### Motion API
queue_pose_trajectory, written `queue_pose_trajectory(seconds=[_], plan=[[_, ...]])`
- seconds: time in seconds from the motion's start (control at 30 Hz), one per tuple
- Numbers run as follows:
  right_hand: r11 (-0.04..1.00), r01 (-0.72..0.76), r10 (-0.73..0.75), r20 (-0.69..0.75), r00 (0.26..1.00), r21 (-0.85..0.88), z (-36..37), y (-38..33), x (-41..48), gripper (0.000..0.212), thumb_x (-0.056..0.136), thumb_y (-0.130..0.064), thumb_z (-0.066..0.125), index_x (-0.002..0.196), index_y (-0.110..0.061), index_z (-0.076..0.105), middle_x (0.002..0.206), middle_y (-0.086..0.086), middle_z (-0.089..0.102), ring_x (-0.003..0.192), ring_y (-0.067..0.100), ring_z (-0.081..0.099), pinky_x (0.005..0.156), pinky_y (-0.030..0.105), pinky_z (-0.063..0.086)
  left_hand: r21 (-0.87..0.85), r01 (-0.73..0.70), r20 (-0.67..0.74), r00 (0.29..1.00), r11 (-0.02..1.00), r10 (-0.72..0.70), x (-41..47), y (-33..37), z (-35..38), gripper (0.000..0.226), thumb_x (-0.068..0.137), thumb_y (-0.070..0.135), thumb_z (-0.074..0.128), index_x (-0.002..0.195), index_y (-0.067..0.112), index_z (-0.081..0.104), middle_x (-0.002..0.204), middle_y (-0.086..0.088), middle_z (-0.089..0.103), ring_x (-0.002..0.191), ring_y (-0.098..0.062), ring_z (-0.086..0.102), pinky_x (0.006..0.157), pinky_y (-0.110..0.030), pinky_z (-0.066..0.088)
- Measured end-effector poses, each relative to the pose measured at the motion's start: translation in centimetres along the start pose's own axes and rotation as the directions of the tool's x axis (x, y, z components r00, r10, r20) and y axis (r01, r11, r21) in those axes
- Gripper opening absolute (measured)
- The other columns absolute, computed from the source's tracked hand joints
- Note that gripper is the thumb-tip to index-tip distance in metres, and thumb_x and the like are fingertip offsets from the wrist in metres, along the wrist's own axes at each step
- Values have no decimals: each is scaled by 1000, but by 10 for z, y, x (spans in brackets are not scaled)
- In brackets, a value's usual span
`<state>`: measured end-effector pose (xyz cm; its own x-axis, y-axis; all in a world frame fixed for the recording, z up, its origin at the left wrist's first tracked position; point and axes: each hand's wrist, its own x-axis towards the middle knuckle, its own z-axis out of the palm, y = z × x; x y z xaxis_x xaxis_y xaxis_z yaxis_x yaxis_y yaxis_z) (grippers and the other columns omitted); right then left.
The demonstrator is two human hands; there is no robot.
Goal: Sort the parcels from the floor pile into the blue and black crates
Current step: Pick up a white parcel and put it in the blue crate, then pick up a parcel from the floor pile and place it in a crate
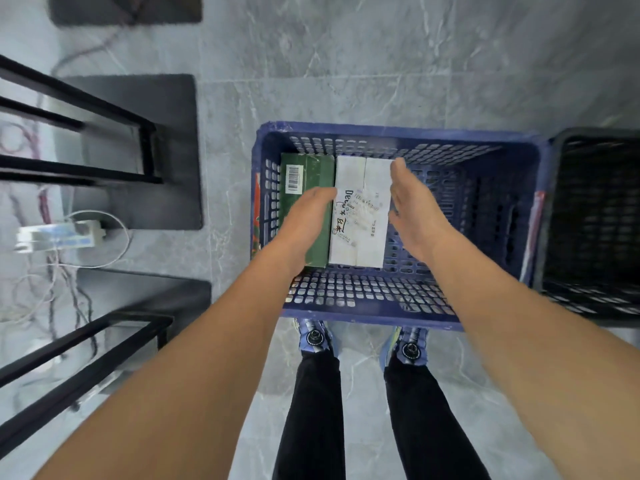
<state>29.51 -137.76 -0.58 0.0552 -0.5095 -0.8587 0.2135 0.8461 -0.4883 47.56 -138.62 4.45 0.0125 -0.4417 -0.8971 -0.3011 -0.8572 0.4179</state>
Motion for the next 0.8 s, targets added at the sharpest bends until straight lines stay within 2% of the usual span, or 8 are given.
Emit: queue_pose_trajectory(seconds=[0.07, 0.17, 0.27, 0.43, 0.5, 0.6, 0.7, 0.8], plan=[[997, 73, -73, 13, 997, -10, 14, -27, -37, 78, 101, -71, 42, 166, -35, 20, 173, -15, 16, 158, 7, 16, 130, 42, 16, -56, -32, -7, 999, 998, 31, -36, 28, -8, 52, 104, 50, 43, 152, 30, 42, 153, 10, 44, 138, -16, 43, 112, -48, 38], [990, 138, -136, 39, 990, -43, 41, -77, -103, 72, 105, -67, 35, 166, -33, 18, 172, -15, 17, 157, 5, 18, 128, 38, 21, -150, -56, -22, 998, 987, 54, -97, 76, -23, 36, 105, 47, 44, 136, 33, 54, 131, 11, 56, 123, -14, 52, 99, -39, 42], [978, 204, -200, 69, 977, -51, 68, -132, -178, 73, 104, -68, 33, 166, -33, 18, 172, -16, 16, 157, 5, 17, 128, 38, 19, -264, -114, -62, 993, 958, 101, -168, 121, -41, 45, 88, 54, 58, 125, 28, 61, 119, 11, 60, 102, -6, 57, 87, -33, 46], [943, 315, -307, 88, 948, -103, 105, -214, -295, 74, 101, -69, 32, 165, -32, 22, 172, -13, 19, 157, 7, 18, 130, 40, 17, -276, -269, -81, 963, 923, 257, -283, 180, -78, 42, 105, 45, 47, 142, 25, 50, 147, 2, 49, 129, -13, 48, 102, -39, 38], [918, 372, -359, 110, 927, -139, 119, -246, -344, 88, 90, -78, 35, 164, -33, 24, 172, -12, 19, 157, 7, 18, 128, 37, 19, -255, -347, -95, 938, 903, 334, -330, 200, -93, 53, 105, 46, 47, 153, 24, 42, 153, 4, 45, 136, -14, 45, 108, -41, 38], [881, 449, -431, 138, 892, -149, 138, -287, -406, 101, 78, -84, 39, 165, -34, 24, 172, -12, 19, 157, 6, 19, 125, 35, 21, -238, -463, -128, 887, 854, 444, -394, 223, -112, 56, 104, 47, 49, 155, 25, 41, 154, 4, 44, 140, -16, 43, 117, -49, 36], [835, 525, -493, 200, 847, -165, 158, -319, -455, 98, 82, -83, 36, 166, -34, 21, 173, -13, 16, 158, 7, 16, 128, 40, 18, -217, -550, -187, 834, 806, 519, -451, 239, -130, 57, 105, 47, 48, 156, 24, 39, 157, 4, 42, 143, -17, 42, 117, -48, 36], [785, 594, -544, 262, 797, -175, 174, -341, -495, 84, 94, -76, 32, 166, -33, 20, 172, -13, 17, 157, 7, 18, 129, 42, 17, -240, -592, -270, 802, 769, 533, -505, 246, -145, 55, 105, 47, 46, 156, 26, 38, 154, 6, 43, 141, -17, 42, 112, -44, 39]])
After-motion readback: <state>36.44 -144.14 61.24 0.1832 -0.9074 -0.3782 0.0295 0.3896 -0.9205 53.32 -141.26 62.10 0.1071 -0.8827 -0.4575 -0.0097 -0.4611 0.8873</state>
